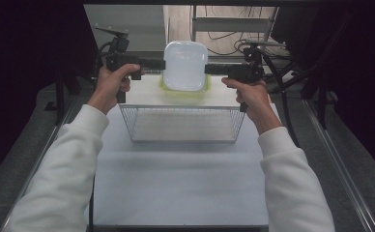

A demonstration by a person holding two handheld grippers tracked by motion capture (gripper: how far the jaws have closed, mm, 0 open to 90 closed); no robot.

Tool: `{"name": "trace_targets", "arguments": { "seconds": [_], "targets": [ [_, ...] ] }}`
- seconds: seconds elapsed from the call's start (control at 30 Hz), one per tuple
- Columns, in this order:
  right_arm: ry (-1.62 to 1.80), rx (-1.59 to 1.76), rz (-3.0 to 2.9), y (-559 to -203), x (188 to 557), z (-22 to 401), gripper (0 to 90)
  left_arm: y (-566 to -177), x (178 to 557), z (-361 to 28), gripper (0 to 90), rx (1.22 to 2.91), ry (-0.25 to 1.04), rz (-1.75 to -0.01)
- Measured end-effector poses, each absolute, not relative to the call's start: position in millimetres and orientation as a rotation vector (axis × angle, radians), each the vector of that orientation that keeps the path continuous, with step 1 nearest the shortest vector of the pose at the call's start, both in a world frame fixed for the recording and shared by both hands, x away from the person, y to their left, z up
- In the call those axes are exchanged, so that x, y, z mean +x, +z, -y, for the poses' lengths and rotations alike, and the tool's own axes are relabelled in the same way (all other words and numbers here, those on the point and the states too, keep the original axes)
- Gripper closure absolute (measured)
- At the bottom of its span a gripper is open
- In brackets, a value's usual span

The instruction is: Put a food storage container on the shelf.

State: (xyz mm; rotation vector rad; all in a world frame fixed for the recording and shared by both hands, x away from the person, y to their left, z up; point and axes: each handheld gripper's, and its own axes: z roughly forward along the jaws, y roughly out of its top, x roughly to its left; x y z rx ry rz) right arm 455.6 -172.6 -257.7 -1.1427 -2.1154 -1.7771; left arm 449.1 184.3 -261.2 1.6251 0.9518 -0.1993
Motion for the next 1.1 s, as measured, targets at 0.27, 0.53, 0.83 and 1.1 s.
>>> {"name": "trace_targets", "arguments": {
  "seconds": [0.27,0.53,0.83,1.1],
  "targets": [
    [-1.748,-1.181,2.106,-264,471,168,79.6,-271,465,-188,80.2,1.604,-0.231,-0.994],
    [-1.743,-1.211,2.055,-269,481,168,79.7,-276,473,-189,80.2,1.589,-0.265,-1.022],
    [-1.742,-1.247,1.983,-272,491,169,78.6,-277,481,-188,79.9,1.549,-0.290,-1.059],
    [-1.736,-1.296,1.924,-275,500,170,75.7,-280,491,-186,78.6,1.495,-0.324,-1.116]
  ]
}}
